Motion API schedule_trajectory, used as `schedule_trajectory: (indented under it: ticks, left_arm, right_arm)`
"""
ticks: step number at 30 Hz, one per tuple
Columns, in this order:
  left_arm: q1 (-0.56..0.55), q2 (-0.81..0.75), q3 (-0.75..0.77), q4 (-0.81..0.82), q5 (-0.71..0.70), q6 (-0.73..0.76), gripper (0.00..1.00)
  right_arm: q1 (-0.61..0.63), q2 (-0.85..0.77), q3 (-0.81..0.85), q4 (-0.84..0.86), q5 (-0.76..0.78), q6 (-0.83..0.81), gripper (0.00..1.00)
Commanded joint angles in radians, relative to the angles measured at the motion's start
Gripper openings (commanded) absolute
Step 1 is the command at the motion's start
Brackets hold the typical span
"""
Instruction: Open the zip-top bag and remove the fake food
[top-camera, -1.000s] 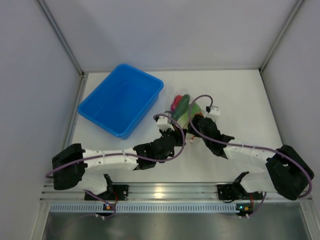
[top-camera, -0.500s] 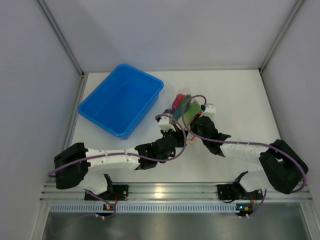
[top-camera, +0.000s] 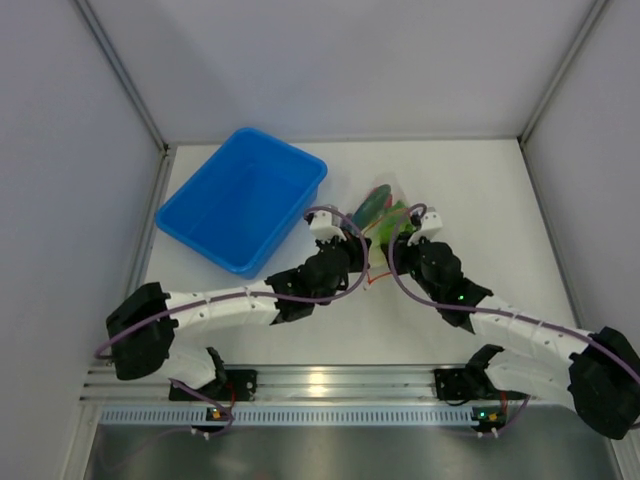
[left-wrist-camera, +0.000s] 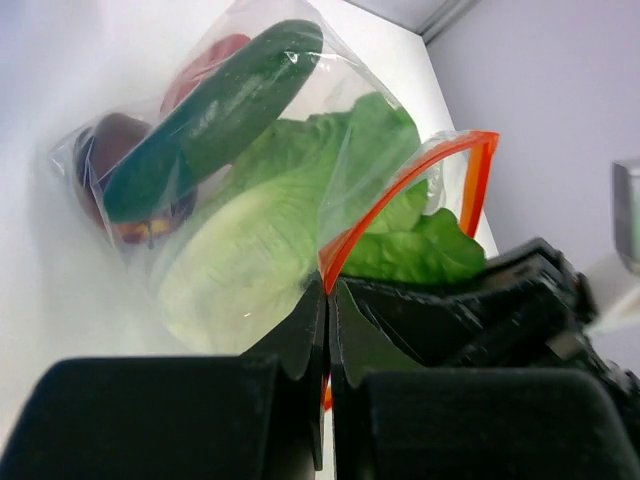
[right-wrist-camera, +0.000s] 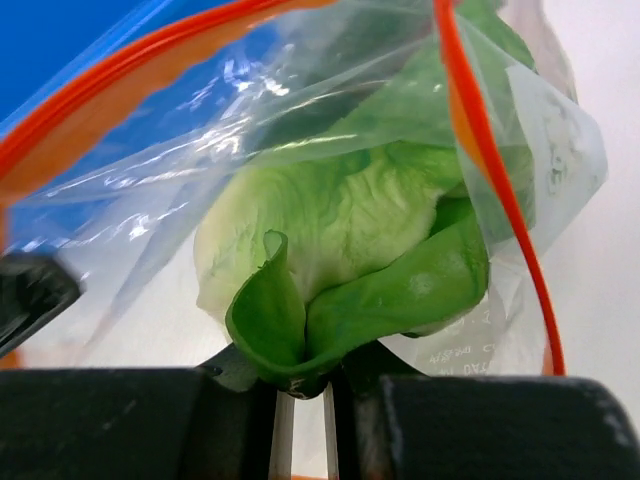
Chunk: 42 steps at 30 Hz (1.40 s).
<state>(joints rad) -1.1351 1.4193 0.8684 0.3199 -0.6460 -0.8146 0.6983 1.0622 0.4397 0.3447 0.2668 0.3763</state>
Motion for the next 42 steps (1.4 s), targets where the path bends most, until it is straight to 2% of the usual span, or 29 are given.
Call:
schedule_trajectory:
  ticks: [1, 4, 12, 20, 30, 33, 36, 37, 42]
  left_arm:
    - [0.021, 0.023, 0.052, -0.001, 0.005, 0.018, 0.0]
    - [0.037, 0.044, 0.102, -0.036, -0.003, 0.043, 0.0]
    - [0.067, 0.084, 0.158, -0.09, -0.014, 0.069, 0.0]
    - [0.107, 0.046, 0.107, -0.108, -0.02, 0.058, 0.0]
    - [0.115, 0.012, 0.015, -0.107, 0.042, -0.014, 0.0]
    - [0.115, 0.015, 0.015, -0.108, 0.074, -0.018, 0.0]
    - [0.113, 0.02, 0.03, -0.108, 0.082, -0.008, 0.0]
    - [0.113, 0.027, 0.04, -0.107, 0.078, 0.002, 0.0]
    - [0.115, 0.062, 0.121, -0.108, 0.109, 0.086, 0.0]
  right_arm:
    - [-0.006, -0.077, 0.01, 0.022, -0.112, -0.053, 0.0]
    - [-0.005, -0.128, 0.01, -0.047, -0.19, -0.062, 0.0]
    - [-0.002, -0.294, 0.031, -0.259, -0.247, -0.1, 0.0]
    - [0.0, -0.444, 0.05, -0.438, -0.204, -0.134, 0.0]
    - [-0.002, -0.539, 0.063, -0.455, -0.018, -0.031, 0.0]
    - [-0.002, -0.521, 0.068, -0.432, -0.084, -0.06, 0.0]
    - [-0.002, -0.475, 0.077, -0.414, -0.219, -0.122, 0.0]
    - [-0.002, -0.464, 0.077, -0.405, -0.291, -0.144, 0.0]
    - [0.0, -0.456, 0.074, -0.395, -0.437, -0.209, 0.0]
